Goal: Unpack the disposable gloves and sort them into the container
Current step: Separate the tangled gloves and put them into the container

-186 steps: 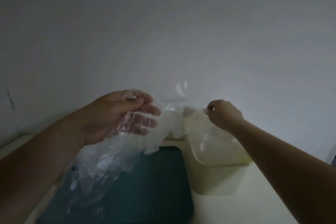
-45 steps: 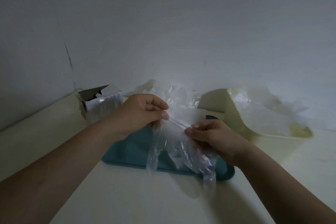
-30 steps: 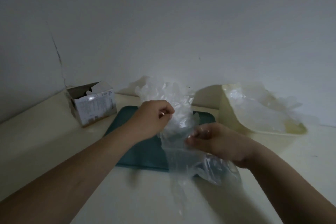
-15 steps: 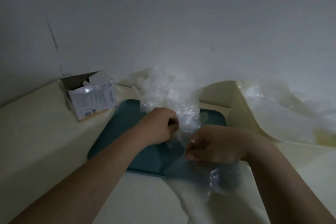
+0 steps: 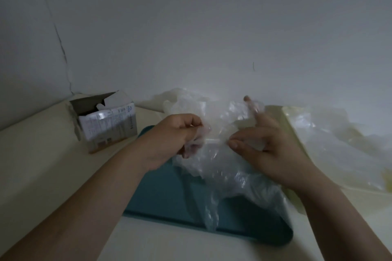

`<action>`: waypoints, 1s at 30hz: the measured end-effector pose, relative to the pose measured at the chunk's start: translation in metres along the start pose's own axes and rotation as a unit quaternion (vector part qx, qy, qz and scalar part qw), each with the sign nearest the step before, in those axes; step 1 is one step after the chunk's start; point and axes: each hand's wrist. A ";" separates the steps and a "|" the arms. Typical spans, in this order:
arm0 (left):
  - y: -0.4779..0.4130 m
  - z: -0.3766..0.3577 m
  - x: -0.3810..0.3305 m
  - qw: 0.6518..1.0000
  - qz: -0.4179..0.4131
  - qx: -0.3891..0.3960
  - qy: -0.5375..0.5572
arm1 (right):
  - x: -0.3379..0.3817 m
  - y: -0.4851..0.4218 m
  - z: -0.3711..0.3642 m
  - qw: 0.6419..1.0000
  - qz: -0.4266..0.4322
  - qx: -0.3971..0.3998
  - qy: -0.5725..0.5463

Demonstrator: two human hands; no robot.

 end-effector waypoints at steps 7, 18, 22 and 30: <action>0.006 0.002 0.000 0.993 0.085 -0.005 0.087 | 0.022 0.004 0.004 0.991 0.014 0.028 -0.128; 0.000 0.010 0.006 0.961 0.051 0.132 0.237 | 0.005 0.001 -0.011 0.952 -0.161 -0.077 -0.249; -0.002 0.001 0.014 0.988 0.013 0.042 0.151 | 0.004 -0.001 -0.013 0.938 -0.182 -0.080 -0.285; -0.003 0.018 -0.008 0.972 -0.045 -0.200 0.116 | 0.009 0.002 0.003 0.968 -0.133 0.078 -0.198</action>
Point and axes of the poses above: each hand's wrist, its own y-axis away from the middle knuckle, its own z-axis out of the back of the hand, x = y × z, and after that the axes turned 1 degree about -z, right-handed
